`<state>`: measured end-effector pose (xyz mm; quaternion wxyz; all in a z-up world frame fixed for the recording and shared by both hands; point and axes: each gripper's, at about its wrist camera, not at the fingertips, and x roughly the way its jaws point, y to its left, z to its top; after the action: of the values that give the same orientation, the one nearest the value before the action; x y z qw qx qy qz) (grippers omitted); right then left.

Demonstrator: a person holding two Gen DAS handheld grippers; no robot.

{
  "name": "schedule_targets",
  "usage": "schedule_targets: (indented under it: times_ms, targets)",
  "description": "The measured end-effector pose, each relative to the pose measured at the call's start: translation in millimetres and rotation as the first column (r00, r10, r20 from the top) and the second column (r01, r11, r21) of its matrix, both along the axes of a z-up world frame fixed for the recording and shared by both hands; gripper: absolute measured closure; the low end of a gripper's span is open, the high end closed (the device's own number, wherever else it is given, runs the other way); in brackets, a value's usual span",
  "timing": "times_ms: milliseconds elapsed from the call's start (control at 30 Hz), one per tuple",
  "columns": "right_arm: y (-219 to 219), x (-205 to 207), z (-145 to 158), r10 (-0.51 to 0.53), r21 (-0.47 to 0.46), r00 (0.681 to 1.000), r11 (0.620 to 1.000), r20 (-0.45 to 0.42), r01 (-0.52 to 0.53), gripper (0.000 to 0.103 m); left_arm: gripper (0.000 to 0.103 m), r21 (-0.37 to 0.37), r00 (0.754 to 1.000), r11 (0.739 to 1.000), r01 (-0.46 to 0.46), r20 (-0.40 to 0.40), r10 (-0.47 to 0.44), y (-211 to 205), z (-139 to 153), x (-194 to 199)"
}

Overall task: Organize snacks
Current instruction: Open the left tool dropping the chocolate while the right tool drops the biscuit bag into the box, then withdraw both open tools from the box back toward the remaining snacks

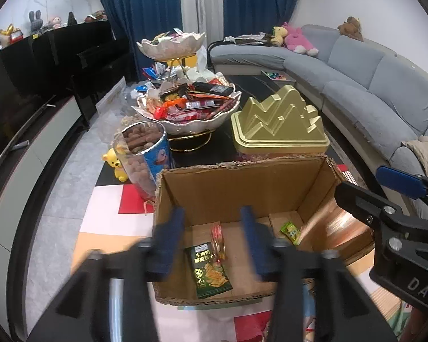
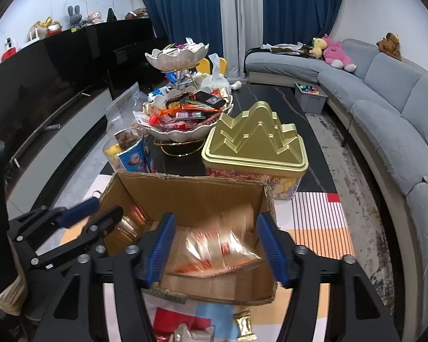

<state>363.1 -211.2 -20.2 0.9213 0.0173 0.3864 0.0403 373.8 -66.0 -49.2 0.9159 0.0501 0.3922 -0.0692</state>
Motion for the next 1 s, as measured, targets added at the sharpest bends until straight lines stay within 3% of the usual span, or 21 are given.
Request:
schedule_targets:
  times_ms: [100,400,1000]
  targets:
    - [-1.9,-2.6,4.2,-0.01,-0.006,1.0,1.0,0.011,0.01,0.031,0.035,-0.004,1.0,1.0,-0.02,0.006,0.02,4.1,3.2,-1.0]
    - [-8.9,-12.7,21.0,-0.031,-0.018,0.998,0.999,0.049,0.032,0.029,0.026,-0.007,0.999,1.0,-0.03,0.019,0.03,7.3,16.9,-12.4]
    - [-24.3,-57.5,44.2,-0.064,-0.022,0.993,0.998,0.104,0.066,0.029,0.024,-0.014,0.999,1.0,-0.008,0.038,0.009,3.1,42.5,-52.5]
